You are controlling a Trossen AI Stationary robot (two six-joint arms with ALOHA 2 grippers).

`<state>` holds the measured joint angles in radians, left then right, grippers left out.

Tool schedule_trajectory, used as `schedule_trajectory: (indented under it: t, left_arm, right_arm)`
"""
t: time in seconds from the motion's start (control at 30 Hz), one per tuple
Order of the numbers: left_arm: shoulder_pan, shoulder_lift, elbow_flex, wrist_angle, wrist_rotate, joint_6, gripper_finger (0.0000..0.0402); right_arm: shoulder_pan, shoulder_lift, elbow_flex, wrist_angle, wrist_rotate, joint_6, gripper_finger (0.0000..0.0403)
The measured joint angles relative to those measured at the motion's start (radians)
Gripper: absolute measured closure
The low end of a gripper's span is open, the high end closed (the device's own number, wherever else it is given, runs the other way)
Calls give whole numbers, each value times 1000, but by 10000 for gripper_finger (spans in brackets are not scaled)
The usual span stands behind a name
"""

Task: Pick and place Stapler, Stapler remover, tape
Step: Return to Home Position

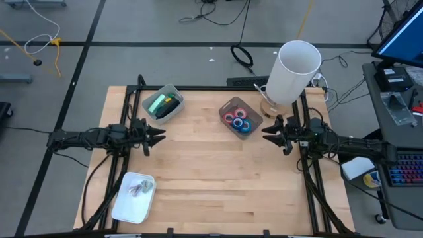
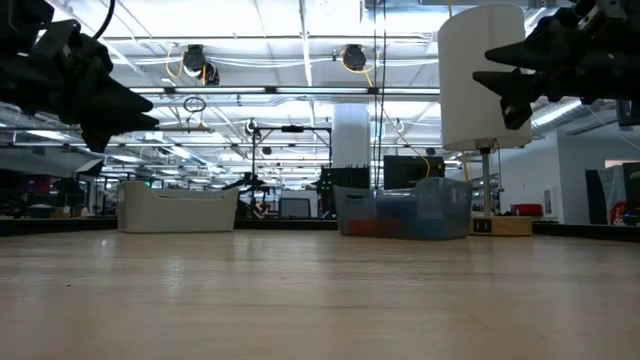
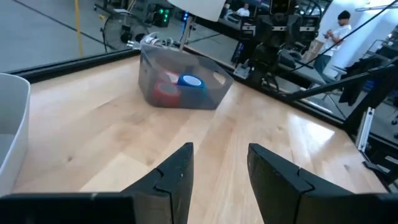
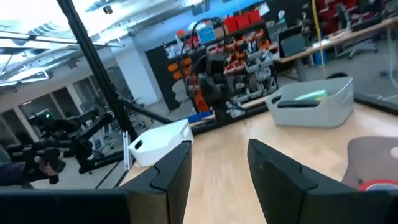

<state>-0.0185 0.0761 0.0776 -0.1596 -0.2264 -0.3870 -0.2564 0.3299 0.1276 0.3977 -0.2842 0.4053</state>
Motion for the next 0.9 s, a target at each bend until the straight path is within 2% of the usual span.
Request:
schedule_trajectory:
  t: [0.23,0.47,0.63,0.8,0.9]
  left_arm:
    - [0,0,0,1,6,12,249]
    - [0,0,0,1,17,16,249]
    - [0,0,0,1,18,18,249]
    - [0,0,0,1,17,35,249]
    - [0,0,0,1,16,35,250]
  right_arm:
    - [-52,-108,0,-60,-9,3,250]
    - [-65,-237,-1,-265,-2,53,250]
    - [-65,-252,-1,-356,74,45,250]
    - [-65,-252,-1,-457,80,45,250]
    - [-64,-252,1,-489,125,11,250]
